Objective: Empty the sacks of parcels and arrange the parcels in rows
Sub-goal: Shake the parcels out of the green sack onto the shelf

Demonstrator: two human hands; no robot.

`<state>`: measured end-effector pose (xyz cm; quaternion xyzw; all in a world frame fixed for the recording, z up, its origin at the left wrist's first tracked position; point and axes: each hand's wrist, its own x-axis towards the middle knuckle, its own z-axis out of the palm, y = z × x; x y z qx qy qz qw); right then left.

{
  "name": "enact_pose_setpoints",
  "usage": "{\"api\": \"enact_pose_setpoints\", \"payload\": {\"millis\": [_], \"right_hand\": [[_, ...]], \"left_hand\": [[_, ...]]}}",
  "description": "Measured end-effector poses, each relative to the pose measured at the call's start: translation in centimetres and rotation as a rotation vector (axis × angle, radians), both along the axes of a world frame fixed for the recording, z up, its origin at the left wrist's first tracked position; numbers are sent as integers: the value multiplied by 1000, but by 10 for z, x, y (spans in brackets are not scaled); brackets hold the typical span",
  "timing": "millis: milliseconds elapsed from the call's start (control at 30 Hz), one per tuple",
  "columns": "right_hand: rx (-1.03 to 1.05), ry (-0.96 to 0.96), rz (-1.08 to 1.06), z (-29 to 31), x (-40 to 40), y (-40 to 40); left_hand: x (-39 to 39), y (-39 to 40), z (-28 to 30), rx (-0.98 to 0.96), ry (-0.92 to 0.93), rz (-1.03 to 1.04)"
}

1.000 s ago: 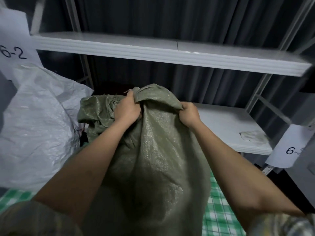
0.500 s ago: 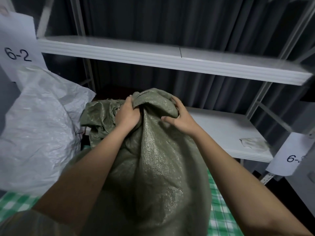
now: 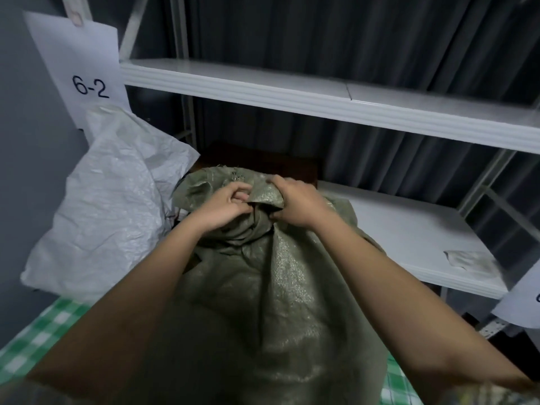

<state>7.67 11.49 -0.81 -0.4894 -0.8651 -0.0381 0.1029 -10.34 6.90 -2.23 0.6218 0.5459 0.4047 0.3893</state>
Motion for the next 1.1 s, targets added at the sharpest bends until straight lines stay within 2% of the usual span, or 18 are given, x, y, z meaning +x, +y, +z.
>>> {"api": "enact_pose_setpoints", "payload": {"millis": [100, 200, 367, 433, 500, 600, 733, 900, 1100], "right_hand": [[-58, -35, -27, -15, -11, -3], [-115, -26, -50, -28, -22, -6], [-244, -28, -32, -37, -31, -13], [-324, -61, -18, -38, -34, -16], [-394, -69, -23, -39, -37, -17], [-348, -158, -25, -44, -41, -16], [-199, -311, -2, -55, -43, -18], [-303, -288, -30, -63, -41, -18], [-246, -320, -55, -75, -41, -16]], "left_hand": [[-26, -7, -17, 29, 55, 144], [-49, -17, -38, -8, 225, 215], [-89, -26, -77, -294, 614, 243], [-95, -33, -84, -441, 631, 161], [-95, -38, -86, -522, 541, 23], [-90, -41, -90, -522, 573, -70], [-77, -39, -93, -514, 782, -51], [-72, -36, -105, -356, 835, 54], [-64, -38, -115, -217, 897, 170]]}}
